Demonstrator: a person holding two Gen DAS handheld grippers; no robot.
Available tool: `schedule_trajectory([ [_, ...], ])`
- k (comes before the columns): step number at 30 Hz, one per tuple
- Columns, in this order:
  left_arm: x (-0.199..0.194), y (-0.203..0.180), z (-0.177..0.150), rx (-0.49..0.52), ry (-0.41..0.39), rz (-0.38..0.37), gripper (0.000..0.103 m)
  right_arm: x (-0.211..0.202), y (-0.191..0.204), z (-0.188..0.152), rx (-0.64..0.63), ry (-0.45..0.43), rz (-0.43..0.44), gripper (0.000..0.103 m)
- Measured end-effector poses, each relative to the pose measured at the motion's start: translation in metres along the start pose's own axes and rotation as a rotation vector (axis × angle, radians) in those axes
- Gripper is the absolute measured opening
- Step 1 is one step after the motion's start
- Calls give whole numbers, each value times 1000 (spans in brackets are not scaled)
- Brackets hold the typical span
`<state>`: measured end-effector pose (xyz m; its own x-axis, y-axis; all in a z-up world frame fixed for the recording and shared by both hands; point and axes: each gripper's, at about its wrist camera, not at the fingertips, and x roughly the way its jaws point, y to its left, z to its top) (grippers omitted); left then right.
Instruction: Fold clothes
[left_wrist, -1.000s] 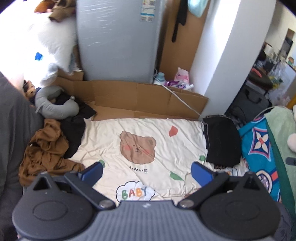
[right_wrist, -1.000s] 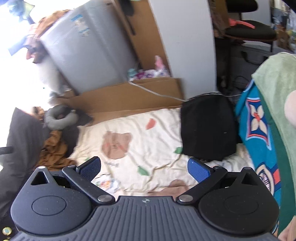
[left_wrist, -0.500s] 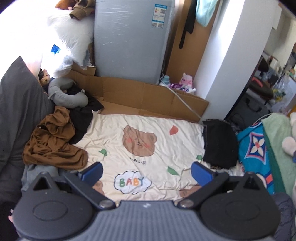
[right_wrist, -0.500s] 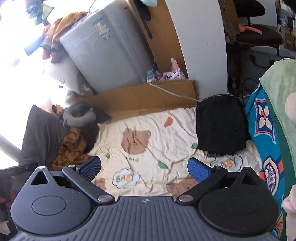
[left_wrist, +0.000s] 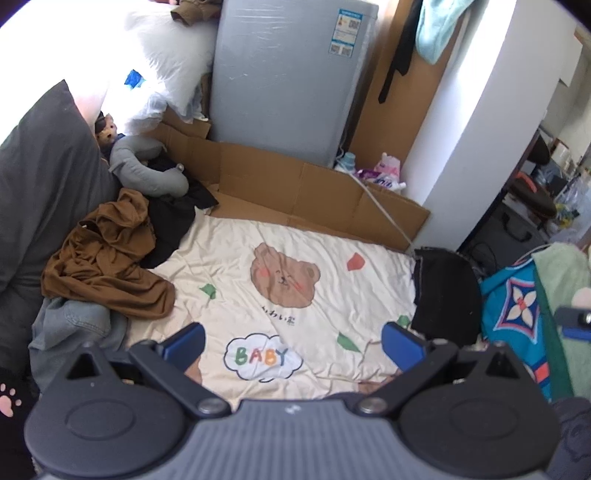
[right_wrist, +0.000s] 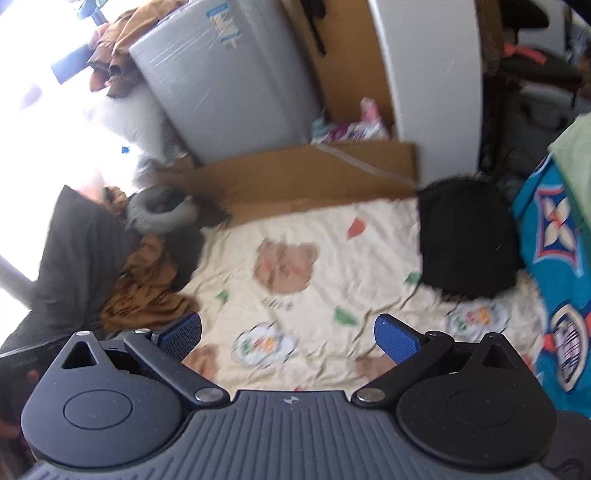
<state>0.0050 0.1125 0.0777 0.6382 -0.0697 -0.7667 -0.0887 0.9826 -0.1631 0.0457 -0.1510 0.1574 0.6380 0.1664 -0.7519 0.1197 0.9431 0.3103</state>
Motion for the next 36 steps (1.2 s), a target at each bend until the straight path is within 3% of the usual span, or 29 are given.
schedule_trajectory([
  [16, 26, 10, -6, -25, 0, 32, 103, 39, 6, -30, -50, 29, -90, 103],
  [25, 49, 2, -26, -53, 11, 63, 103, 69, 5, -37, -111, 22, -78, 103],
  [31, 56, -4, -32, -42, -7, 111, 103, 88, -2, -44, -134, 72, -87, 103],
  [36, 70, -8, -36, -42, 17, 131, 103, 95, -5, -43, -70, 97, -36, 103],
])
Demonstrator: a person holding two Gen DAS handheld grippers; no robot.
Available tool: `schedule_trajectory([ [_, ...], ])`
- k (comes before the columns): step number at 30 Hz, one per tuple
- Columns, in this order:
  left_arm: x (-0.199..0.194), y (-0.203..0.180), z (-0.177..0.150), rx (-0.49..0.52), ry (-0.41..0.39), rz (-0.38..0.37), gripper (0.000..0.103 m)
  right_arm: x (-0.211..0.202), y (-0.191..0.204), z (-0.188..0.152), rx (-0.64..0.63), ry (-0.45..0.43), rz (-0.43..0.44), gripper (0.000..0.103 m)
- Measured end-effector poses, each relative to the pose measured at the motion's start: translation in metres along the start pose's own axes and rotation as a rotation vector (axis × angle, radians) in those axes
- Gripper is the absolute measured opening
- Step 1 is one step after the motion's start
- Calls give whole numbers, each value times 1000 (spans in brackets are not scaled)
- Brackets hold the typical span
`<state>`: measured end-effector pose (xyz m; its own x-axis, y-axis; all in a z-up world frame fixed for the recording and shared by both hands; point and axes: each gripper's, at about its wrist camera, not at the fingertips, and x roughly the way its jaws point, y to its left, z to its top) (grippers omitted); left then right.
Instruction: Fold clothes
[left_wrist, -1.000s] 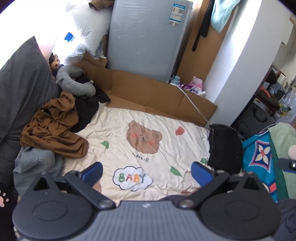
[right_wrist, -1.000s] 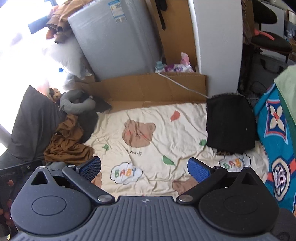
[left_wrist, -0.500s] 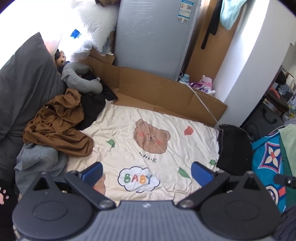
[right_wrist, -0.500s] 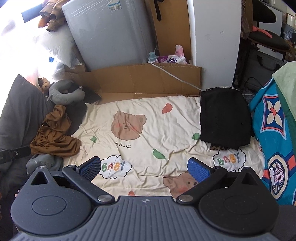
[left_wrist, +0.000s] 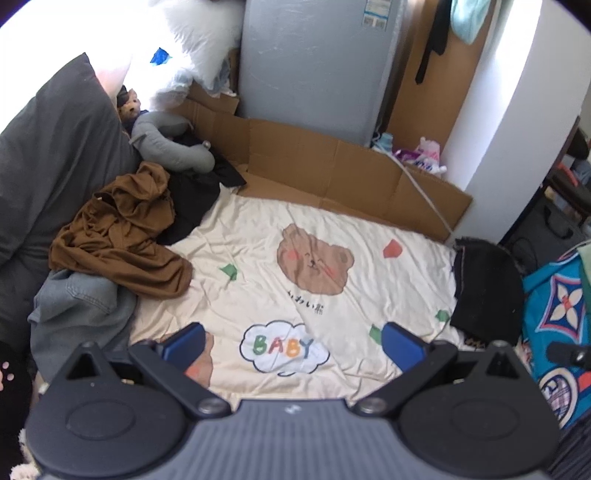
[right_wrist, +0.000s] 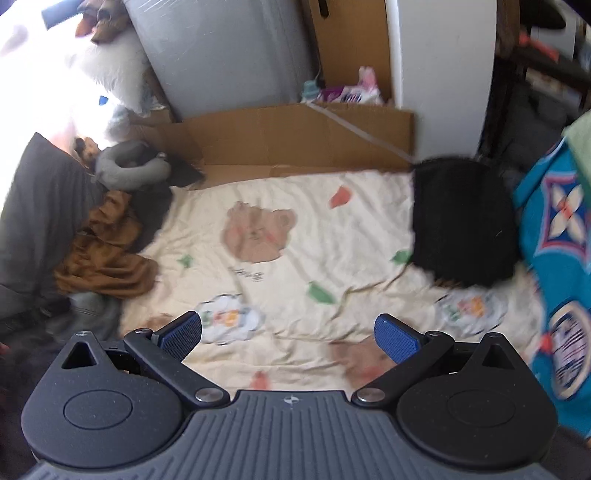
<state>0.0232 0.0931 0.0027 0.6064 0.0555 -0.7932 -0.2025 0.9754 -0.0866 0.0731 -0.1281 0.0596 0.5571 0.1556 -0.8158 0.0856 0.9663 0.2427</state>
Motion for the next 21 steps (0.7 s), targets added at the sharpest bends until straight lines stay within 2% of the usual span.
schedule_trajectory([
  [3, 7, -6, -2, 2, 4, 12, 102, 9, 9, -3, -59, 6, -4, 103],
  [11, 18, -16, -4, 19, 21, 16, 102, 29, 4, -5, -47, 36, -21, 103],
  [15, 21, -17, -3, 16, 33, 19, 102, 30, 0, -3, -22, 36, 5, 103],
  [21, 27, -19, -1, 26, 45, 27, 102, 35, 6, -5, -70, 46, -18, 103],
])
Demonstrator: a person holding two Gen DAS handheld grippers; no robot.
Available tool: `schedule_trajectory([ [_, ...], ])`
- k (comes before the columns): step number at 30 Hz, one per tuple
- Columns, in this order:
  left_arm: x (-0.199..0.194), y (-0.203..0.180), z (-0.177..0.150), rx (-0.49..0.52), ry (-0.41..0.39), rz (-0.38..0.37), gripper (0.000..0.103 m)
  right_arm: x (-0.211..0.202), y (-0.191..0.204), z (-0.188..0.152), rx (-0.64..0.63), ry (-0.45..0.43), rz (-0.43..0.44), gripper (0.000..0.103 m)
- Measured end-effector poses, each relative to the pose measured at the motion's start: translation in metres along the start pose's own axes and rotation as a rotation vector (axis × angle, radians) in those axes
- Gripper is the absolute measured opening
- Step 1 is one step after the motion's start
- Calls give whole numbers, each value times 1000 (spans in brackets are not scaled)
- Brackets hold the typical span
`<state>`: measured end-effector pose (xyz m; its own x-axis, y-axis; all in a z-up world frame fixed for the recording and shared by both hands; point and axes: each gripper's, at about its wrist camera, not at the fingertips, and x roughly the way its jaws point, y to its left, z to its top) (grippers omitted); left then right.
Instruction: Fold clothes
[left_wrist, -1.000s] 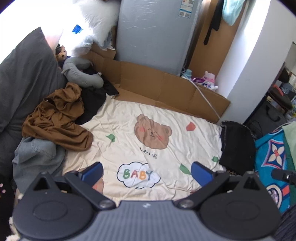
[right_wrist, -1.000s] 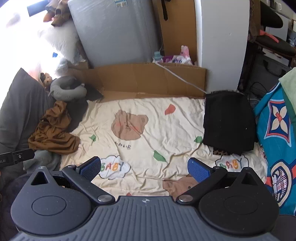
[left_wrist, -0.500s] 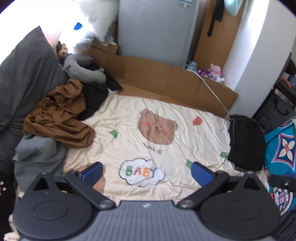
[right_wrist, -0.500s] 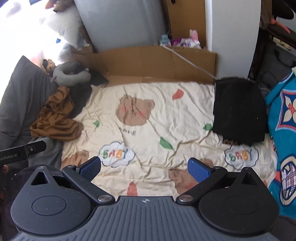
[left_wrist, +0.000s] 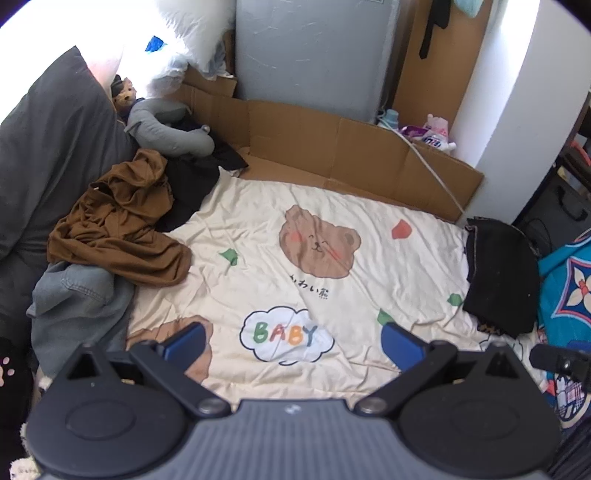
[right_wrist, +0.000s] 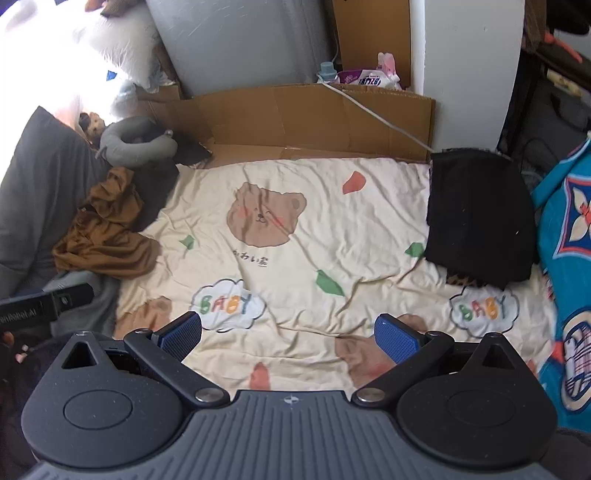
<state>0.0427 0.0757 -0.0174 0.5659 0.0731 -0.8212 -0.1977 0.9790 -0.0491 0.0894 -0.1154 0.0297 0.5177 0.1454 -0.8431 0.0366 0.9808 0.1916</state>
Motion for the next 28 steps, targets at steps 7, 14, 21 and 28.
schedule_trajectory([
  [7, -1, -9, 0, 41, -30, 17, 97, 2, -2, 1, 16, 8, 16, 103],
  [14, -1, -9, 1, 52, -37, 26, 97, 5, 1, 1, 9, 2, 6, 103],
  [21, 1, -7, 1, 50, -22, 22, 97, 6, 4, 2, 3, -4, 15, 103],
  [28, 1, -10, 1, 77, -27, 28, 98, 8, 8, 3, 11, -5, 15, 103],
])
